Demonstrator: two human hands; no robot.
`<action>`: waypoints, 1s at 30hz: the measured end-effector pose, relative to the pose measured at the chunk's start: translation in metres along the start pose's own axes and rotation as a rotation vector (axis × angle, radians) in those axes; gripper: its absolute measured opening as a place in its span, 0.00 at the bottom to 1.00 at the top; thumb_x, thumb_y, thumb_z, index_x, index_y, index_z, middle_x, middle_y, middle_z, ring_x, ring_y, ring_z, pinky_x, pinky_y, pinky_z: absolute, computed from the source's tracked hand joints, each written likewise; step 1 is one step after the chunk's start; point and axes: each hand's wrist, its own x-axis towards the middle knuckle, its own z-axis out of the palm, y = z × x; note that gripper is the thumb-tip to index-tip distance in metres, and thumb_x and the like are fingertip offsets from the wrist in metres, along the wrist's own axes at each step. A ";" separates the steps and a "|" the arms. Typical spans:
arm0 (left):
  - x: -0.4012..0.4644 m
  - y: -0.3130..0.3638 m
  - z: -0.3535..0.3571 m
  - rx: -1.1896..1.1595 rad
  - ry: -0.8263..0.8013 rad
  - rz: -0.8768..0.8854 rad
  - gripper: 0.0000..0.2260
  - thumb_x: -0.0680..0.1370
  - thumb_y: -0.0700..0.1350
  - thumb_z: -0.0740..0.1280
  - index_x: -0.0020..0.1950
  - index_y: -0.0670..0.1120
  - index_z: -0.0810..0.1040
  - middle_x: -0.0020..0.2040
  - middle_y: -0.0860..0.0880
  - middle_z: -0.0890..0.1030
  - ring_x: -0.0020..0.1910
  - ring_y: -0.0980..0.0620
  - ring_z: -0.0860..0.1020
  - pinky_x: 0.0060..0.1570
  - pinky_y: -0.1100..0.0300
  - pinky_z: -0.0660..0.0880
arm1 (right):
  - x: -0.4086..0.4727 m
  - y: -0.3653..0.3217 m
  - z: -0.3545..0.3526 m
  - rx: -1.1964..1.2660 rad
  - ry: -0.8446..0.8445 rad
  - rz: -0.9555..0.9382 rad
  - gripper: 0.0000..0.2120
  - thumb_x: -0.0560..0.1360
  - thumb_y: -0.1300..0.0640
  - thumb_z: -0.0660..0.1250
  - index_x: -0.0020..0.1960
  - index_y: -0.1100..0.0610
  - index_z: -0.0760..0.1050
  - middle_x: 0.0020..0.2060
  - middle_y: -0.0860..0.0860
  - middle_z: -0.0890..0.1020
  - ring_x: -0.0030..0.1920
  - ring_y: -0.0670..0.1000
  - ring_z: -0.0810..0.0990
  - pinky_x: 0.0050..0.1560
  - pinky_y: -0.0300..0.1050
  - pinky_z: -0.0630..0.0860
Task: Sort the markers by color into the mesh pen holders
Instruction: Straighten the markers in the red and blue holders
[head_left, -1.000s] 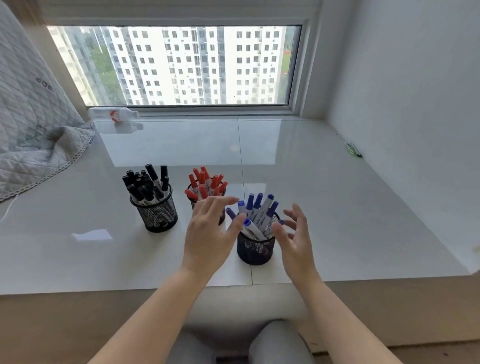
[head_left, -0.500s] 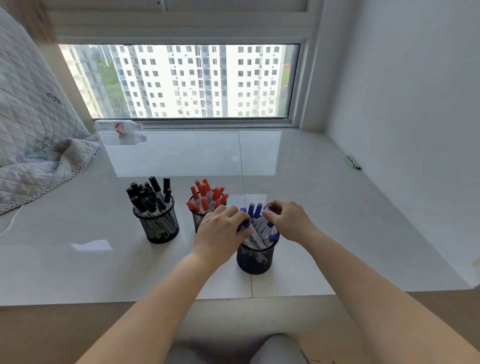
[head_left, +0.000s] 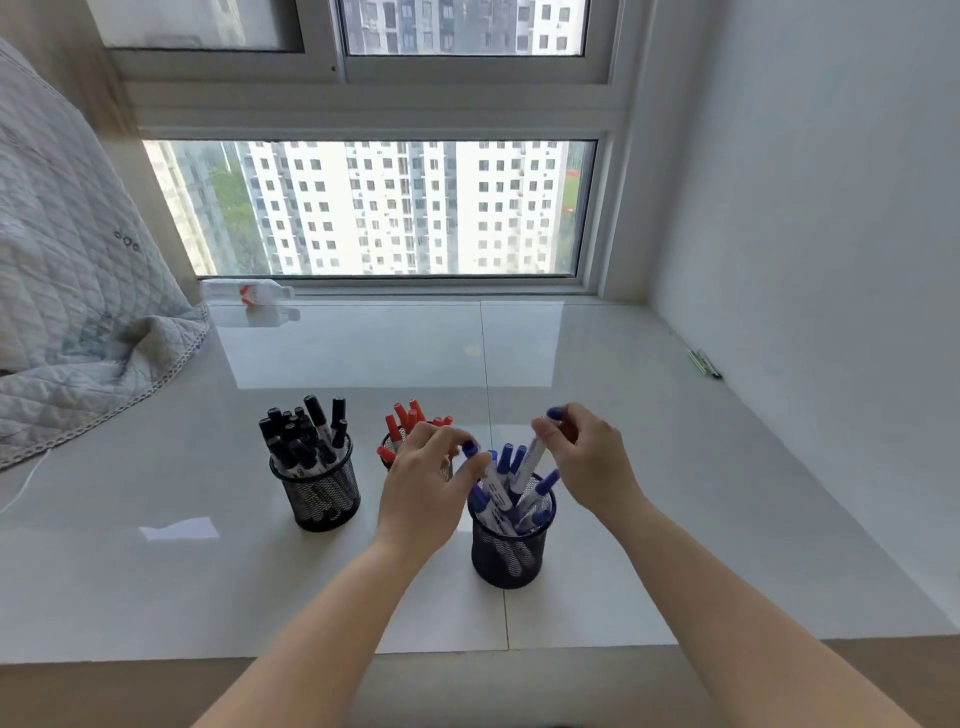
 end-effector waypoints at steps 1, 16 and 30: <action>0.000 0.002 -0.004 -0.066 0.049 -0.028 0.04 0.74 0.53 0.68 0.44 0.54 0.76 0.41 0.57 0.73 0.39 0.58 0.73 0.40 0.63 0.68 | 0.001 -0.001 -0.001 0.027 0.041 -0.015 0.05 0.76 0.51 0.65 0.45 0.53 0.73 0.32 0.43 0.76 0.33 0.41 0.73 0.35 0.32 0.67; 0.007 -0.003 -0.026 -1.002 0.389 -0.697 0.03 0.78 0.44 0.64 0.46 0.47 0.71 0.33 0.53 0.80 0.29 0.61 0.77 0.37 0.63 0.74 | 0.005 -0.015 -0.018 0.962 0.288 0.459 0.05 0.76 0.58 0.63 0.42 0.55 0.71 0.29 0.50 0.75 0.29 0.46 0.74 0.32 0.38 0.74; -0.001 0.002 -0.003 -0.942 -0.063 -0.693 0.04 0.79 0.40 0.62 0.51 0.46 0.74 0.42 0.52 0.85 0.45 0.55 0.82 0.44 0.58 0.76 | -0.018 -0.015 -0.011 0.764 -0.108 0.451 0.05 0.75 0.63 0.64 0.49 0.55 0.73 0.41 0.50 0.84 0.46 0.50 0.80 0.42 0.43 0.73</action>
